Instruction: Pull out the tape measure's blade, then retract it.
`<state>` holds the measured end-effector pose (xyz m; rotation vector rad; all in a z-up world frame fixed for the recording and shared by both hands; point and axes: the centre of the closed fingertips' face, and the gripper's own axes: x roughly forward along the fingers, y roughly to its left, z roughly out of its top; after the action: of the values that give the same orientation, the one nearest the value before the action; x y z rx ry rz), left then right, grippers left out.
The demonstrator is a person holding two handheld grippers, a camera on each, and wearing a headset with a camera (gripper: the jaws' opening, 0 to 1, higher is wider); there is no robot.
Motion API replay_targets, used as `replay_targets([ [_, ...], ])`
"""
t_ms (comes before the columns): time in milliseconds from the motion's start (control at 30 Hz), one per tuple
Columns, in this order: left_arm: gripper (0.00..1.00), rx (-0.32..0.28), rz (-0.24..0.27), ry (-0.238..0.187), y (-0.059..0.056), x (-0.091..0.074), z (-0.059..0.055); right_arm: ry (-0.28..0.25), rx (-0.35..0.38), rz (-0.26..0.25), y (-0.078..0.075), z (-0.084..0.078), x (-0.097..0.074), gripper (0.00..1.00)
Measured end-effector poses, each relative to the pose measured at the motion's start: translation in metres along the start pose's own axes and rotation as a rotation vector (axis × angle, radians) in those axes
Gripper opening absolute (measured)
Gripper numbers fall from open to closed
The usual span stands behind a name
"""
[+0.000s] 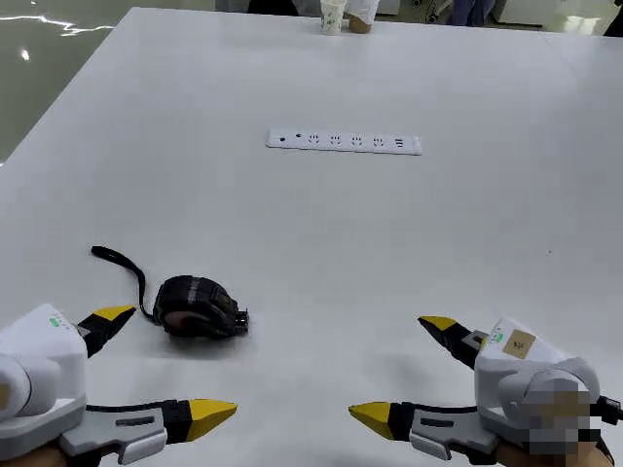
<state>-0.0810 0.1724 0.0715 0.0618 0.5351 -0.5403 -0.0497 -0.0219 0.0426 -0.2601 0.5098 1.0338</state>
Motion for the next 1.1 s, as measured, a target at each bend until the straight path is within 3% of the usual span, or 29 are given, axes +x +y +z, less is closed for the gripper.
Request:
replay_targets([
  [367,0.99,0.008,-0.002,-0.022,0.000,-0.006,0.005,-0.033,0.050,-0.031,0.002,0.002,-0.012,0.93],
  [600,0.99,0.013,-0.003,-0.018,0.000,-0.008,0.002,-0.041,0.065,-0.037,0.005,-0.001,-0.015,0.99],
  [1100,0.99,0.014,0.002,-0.021,0.004,-0.012,0.001,-0.043,0.066,-0.032,0.004,0.001,-0.016,0.99],
])
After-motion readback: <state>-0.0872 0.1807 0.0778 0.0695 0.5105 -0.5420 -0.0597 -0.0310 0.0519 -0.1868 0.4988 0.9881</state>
